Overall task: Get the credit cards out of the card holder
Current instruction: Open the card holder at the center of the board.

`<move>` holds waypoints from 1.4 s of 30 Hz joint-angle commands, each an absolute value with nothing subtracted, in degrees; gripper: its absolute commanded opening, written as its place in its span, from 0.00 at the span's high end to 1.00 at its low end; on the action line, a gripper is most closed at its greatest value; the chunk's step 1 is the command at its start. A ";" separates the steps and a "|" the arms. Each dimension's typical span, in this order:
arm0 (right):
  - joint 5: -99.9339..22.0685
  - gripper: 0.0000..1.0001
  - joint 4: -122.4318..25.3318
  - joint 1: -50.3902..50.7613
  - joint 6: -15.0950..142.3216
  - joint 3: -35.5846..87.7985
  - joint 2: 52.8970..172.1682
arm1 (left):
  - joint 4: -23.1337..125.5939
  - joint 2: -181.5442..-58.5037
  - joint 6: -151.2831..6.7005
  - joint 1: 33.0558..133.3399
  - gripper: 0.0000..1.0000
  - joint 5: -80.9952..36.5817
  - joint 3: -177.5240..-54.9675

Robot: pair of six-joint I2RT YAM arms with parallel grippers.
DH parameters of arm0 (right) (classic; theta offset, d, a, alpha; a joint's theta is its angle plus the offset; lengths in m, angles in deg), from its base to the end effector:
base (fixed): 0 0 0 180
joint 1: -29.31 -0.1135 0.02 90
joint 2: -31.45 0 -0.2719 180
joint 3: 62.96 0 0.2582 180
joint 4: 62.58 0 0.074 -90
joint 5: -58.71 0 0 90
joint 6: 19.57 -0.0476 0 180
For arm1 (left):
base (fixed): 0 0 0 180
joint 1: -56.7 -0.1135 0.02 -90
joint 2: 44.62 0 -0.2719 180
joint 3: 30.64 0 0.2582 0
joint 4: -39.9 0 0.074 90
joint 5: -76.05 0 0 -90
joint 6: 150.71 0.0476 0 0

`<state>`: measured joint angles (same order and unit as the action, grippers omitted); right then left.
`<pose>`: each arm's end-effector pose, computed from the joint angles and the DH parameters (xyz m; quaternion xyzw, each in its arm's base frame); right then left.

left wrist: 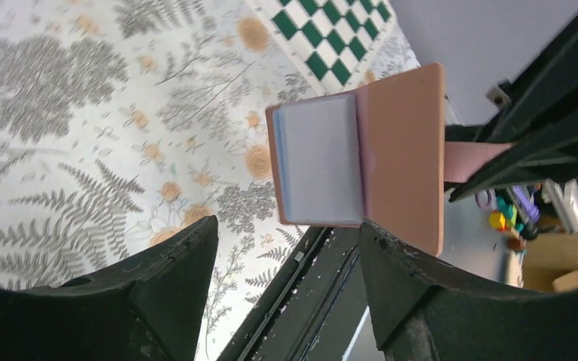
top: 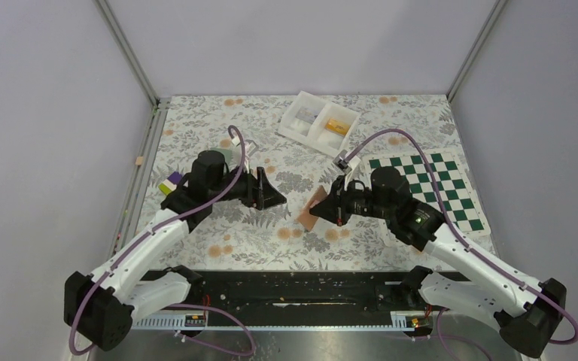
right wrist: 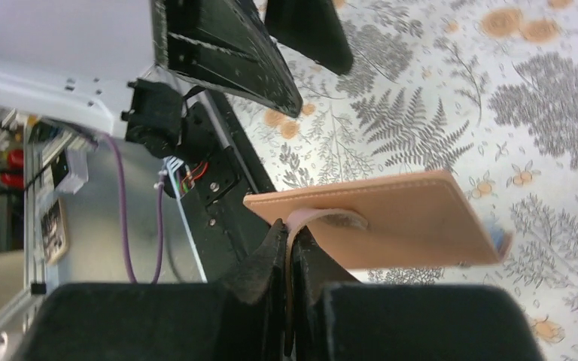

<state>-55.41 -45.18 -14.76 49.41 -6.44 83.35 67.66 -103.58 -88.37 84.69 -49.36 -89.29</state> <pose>0.1475 0.1699 0.3223 -0.2804 0.7227 0.4659 0.4266 0.1968 -0.1358 0.2920 0.1588 0.8164 -0.4594 0.3118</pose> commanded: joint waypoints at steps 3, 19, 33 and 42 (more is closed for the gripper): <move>-51.58 1.00 -32.28 -14.55 60.97 3.64 83.10 | 49.96 -95.63 -83.03 89.86 0.34 -54.13 -86.97; -52.67 1.00 -46.13 -14.18 38.02 2.94 84.04 | 51.97 -92.65 -70.14 102.30 0.21 -35.77 -88.08; -53.19 1.00 -56.83 -14.19 28.08 -1.13 84.77 | 48.85 -95.48 -67.88 108.58 0.19 -30.13 -86.20; -53.25 1.00 -57.14 -14.15 28.14 -1.07 84.28 | 48.17 -96.64 -68.57 108.68 0.36 -29.83 -86.38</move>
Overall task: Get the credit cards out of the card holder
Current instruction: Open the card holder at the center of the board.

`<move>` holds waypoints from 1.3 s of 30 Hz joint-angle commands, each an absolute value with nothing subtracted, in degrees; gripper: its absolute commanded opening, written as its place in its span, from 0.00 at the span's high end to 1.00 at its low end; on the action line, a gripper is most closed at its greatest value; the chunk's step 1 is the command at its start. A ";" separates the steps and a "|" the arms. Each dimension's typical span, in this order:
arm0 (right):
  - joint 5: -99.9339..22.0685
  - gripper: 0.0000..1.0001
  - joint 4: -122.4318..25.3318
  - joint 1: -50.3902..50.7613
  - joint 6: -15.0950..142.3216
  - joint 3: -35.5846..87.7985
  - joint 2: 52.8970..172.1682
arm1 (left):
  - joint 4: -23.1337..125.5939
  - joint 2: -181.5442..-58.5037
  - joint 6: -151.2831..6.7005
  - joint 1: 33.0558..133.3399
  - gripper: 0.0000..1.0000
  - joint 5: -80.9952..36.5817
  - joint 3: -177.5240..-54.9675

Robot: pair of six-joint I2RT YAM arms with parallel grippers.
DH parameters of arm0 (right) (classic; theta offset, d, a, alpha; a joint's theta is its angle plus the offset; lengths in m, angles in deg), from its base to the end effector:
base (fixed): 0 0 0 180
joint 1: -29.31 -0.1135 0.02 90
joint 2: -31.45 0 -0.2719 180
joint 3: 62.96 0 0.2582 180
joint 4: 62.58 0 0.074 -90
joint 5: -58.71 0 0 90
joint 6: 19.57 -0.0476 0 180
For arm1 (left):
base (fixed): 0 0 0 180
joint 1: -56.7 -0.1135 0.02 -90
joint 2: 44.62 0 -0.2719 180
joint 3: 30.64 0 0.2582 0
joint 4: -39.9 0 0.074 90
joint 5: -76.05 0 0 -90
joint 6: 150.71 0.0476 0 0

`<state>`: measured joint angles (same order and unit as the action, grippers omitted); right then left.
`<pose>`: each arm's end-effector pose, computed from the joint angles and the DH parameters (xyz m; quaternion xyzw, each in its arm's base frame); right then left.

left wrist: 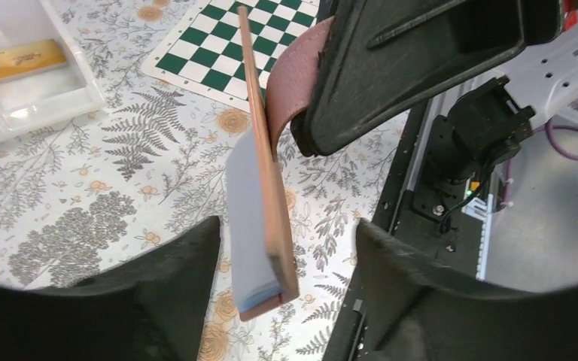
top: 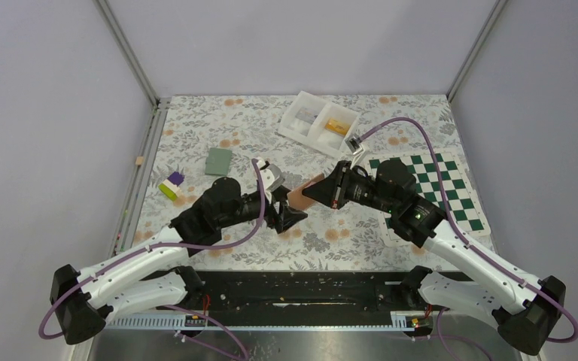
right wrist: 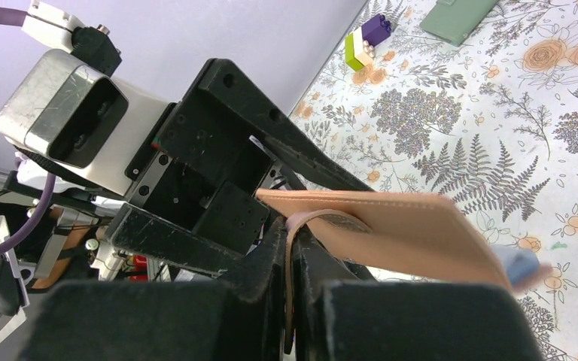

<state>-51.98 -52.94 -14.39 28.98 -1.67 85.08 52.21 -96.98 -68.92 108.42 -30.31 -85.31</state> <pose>0.1569 0.1732 0.3628 -0.1386 0.7049 0.5575 0.4159 0.1318 -0.1887 0.3184 0.3660 0.6703 -0.4122 0.4968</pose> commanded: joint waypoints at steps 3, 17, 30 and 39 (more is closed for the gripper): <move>-52.14 0.97 -55.93 -14.19 29.30 -1.28 84.80 | 48.15 -96.24 -70.84 108.68 0.67 -28.12 -86.29; -33.93 0.22 -42.09 -14.32 40.89 -0.75 81.04 | 64.29 -94.01 -104.78 108.55 1.00 0.69 -93.59; -22.60 0.15 -58.81 -24.86 46.38 -5.98 88.05 | 89.09 -99.31 -139.37 108.60 1.00 18.35 -109.81; -17.79 0.11 -78.92 -32.76 49.51 -10.15 95.22 | 81.74 -94.11 -153.42 108.32 1.00 16.83 -102.66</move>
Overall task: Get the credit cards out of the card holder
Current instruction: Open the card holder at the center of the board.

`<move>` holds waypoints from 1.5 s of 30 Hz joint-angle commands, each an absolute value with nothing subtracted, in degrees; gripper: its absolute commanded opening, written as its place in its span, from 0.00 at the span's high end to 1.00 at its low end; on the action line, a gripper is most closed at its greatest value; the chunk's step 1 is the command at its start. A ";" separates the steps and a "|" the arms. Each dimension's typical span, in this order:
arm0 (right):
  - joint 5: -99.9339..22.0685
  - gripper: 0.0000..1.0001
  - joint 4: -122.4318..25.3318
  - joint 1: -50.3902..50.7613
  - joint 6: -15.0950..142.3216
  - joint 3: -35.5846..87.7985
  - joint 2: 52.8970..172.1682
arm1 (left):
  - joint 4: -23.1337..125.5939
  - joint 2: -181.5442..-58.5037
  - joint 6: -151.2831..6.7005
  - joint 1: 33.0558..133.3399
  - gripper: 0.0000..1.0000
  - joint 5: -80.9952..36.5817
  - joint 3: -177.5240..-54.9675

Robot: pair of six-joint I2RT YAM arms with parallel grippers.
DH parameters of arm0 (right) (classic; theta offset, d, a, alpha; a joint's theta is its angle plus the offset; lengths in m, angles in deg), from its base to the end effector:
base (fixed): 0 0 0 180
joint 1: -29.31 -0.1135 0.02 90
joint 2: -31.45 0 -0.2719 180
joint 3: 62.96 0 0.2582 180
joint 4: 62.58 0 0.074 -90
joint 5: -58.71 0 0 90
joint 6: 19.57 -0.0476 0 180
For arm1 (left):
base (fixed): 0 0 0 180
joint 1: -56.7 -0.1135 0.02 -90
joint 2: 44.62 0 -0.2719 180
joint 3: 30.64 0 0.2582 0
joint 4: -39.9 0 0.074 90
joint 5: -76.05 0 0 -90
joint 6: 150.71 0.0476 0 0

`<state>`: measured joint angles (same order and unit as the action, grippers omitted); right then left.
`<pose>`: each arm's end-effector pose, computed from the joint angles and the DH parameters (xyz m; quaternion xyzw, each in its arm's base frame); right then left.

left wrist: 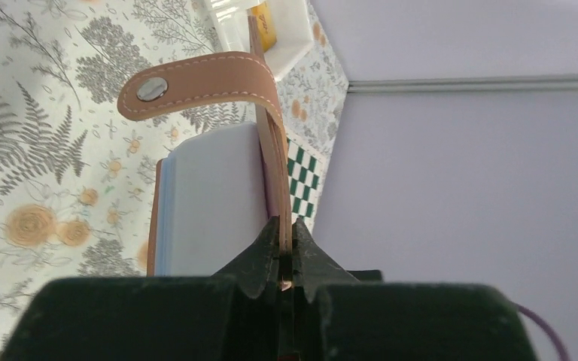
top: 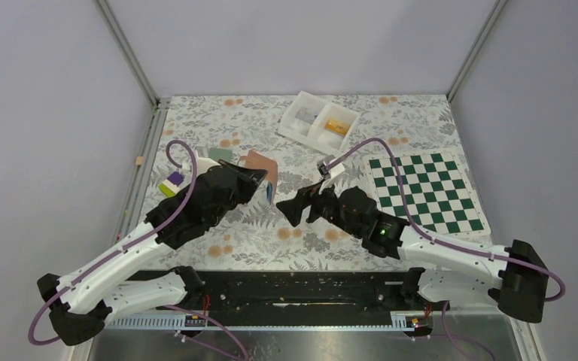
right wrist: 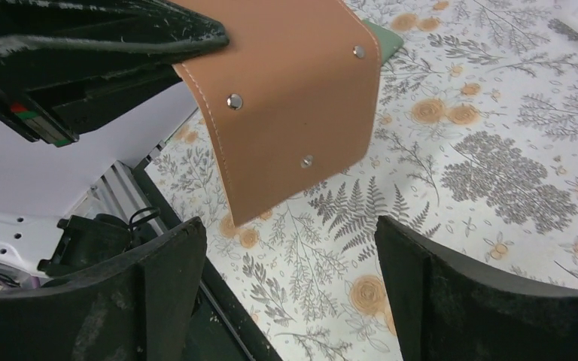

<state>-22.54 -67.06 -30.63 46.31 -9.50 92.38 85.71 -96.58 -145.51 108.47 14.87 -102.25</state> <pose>0.1389 0.2255 0.3113 -0.1724 0.7043 0.4185 0.5469 0.1415 -0.1425 0.3635 -0.3598 0.7508 -0.3976 0.3857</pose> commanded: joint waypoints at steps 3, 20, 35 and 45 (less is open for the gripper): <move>-16.07 0.11 -81.28 -33.79 50.07 -9.39 97.35 | 83.01 -93.86 -154.70 108.32 1.00 18.50 -103.29; 3.09 0.15 -76.16 -38.71 44.40 1.91 109.35 | 84.52 -92.47 -159.80 108.35 1.00 20.07 -100.88; 0.80 0.95 -82.92 -38.67 50.03 -2.84 108.84 | 91.99 -93.14 -162.65 108.32 1.00 21.10 -103.00; -4.99 1.00 -87.41 -38.68 51.58 -7.52 106.10 | 89.15 -93.37 -153.10 108.34 0.70 23.07 -103.17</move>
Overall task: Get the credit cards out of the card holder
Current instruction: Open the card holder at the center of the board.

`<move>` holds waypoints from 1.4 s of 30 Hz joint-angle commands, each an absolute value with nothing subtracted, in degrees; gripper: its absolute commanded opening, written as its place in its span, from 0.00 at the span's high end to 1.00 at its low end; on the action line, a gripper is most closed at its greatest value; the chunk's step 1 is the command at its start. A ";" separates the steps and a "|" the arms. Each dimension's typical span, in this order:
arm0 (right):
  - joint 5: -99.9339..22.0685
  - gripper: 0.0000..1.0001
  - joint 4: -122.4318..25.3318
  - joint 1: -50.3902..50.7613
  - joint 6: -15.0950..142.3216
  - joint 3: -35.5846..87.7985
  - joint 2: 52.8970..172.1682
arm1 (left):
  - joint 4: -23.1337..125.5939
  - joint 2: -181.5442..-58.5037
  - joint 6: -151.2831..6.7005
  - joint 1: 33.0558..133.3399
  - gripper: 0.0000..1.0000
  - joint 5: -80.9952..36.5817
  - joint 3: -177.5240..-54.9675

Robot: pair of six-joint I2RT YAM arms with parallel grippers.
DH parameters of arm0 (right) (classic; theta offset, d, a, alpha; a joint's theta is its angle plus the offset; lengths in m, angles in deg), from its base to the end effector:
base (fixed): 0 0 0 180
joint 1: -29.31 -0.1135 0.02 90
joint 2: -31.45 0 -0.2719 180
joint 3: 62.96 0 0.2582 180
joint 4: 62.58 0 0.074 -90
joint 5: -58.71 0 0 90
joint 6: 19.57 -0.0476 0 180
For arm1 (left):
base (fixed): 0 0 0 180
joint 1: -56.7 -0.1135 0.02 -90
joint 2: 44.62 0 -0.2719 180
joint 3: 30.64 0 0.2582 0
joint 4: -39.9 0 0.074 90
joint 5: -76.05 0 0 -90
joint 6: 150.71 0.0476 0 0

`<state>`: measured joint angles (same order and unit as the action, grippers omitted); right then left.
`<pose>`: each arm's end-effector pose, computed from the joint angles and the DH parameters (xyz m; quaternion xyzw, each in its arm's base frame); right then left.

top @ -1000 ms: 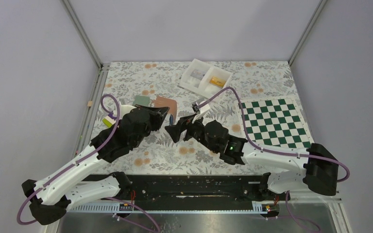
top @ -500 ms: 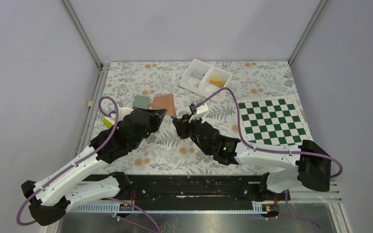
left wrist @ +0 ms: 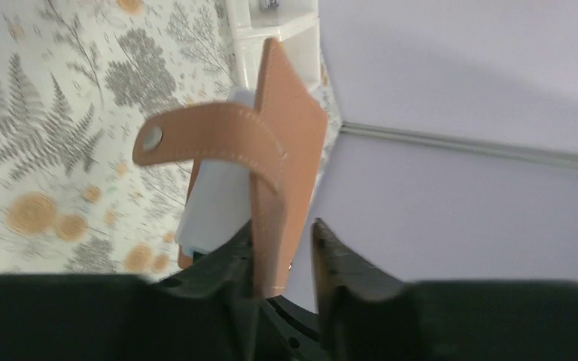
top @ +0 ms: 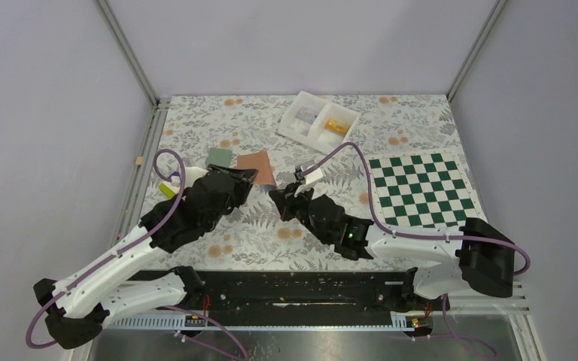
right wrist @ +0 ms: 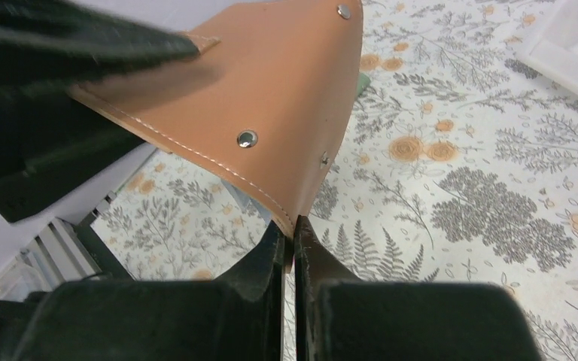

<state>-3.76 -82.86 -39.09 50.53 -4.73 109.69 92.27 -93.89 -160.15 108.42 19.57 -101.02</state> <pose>0.1395 0.2926 0.2919 -0.1277 0.6940 0.3591 0.6109 0.1325 -0.1255 0.3535 -0.4669 0.7059 -0.3922 0.3603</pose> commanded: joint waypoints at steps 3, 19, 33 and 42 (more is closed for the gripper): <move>-9.10 1.00 -83.79 -37.29 48.52 -9.25 102.53 | 83.80 -91.73 -141.37 108.28 0.49 22.66 -100.34; -47.85 1.00 -56.36 -18.29 31.53 -6.29 82.08 | 77.05 -74.24 -76.52 107.16 0.15 -5.53 -92.85; -76.87 1.00 -50.27 -4.67 17.42 -3.31 83.65 | 67.81 -74.58 -45.80 107.19 0.08 -13.67 -82.14; -81.26 1.00 -56.50 -4.07 10.60 -6.30 83.74 | 51.88 -79.36 -27.71 107.15 0.05 -16.04 -76.93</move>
<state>-77.36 -52.24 -4.31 13.52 -6.26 84.38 63.07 -76.69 -37.47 107.26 -11.99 -76.57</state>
